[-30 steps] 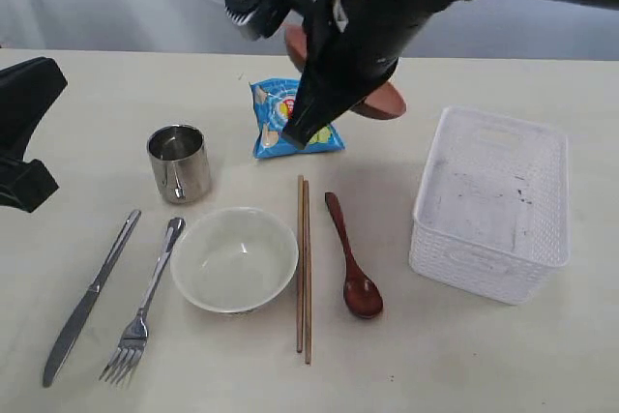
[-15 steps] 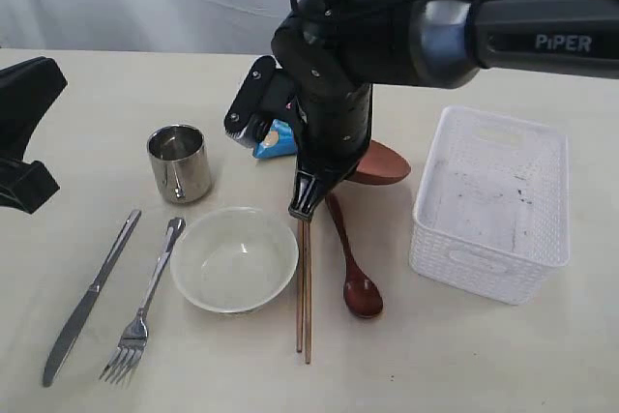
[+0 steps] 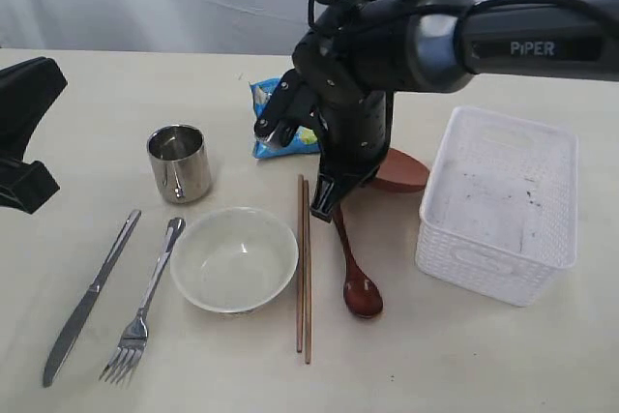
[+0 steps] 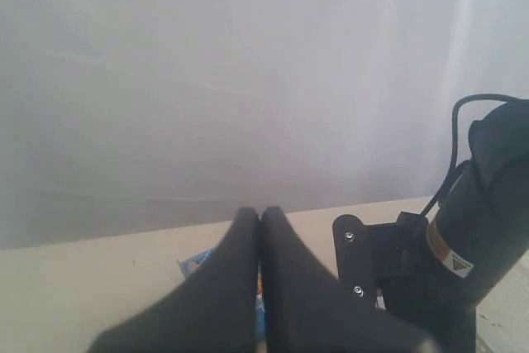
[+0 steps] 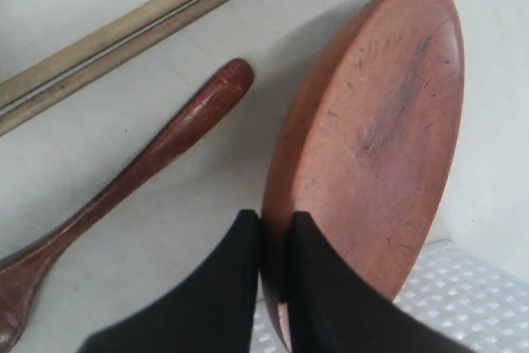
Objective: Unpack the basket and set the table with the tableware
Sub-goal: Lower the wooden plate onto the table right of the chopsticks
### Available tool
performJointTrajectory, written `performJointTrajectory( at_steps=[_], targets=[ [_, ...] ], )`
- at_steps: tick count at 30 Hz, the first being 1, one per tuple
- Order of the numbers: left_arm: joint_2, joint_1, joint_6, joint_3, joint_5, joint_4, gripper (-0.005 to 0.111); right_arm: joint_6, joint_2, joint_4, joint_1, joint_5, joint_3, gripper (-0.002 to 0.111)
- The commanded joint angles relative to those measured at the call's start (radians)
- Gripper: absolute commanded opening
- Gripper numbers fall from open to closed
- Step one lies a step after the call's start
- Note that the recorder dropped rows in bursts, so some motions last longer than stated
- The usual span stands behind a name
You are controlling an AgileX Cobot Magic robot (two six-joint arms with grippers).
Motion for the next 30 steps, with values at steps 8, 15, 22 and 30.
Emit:
performJointTrajectory(
  at_steps=[8,15,22,30],
  targets=[
    [-0.005,-0.002,0.005,0.006,-0.002,0.003,0.0,0.007,0.055,-0.024,-0.01,-0.018,-0.007,0.0],
    [-0.005,-0.002,0.005,0.006,-0.002,0.003,0.0,-0.001,0.066,-0.042,-0.01,-0.106,-0.007,0.0],
    [-0.005,-0.002,0.005,0.006,-0.002,0.003,0.0,-0.031,0.066,-0.04,-0.01,-0.168,-0.007,0.0],
    [-0.005,-0.002,0.009,0.006,-0.002,0.003,0.0,-0.08,0.078,-0.04,-0.016,-0.24,-0.007,0.0]
  ],
)
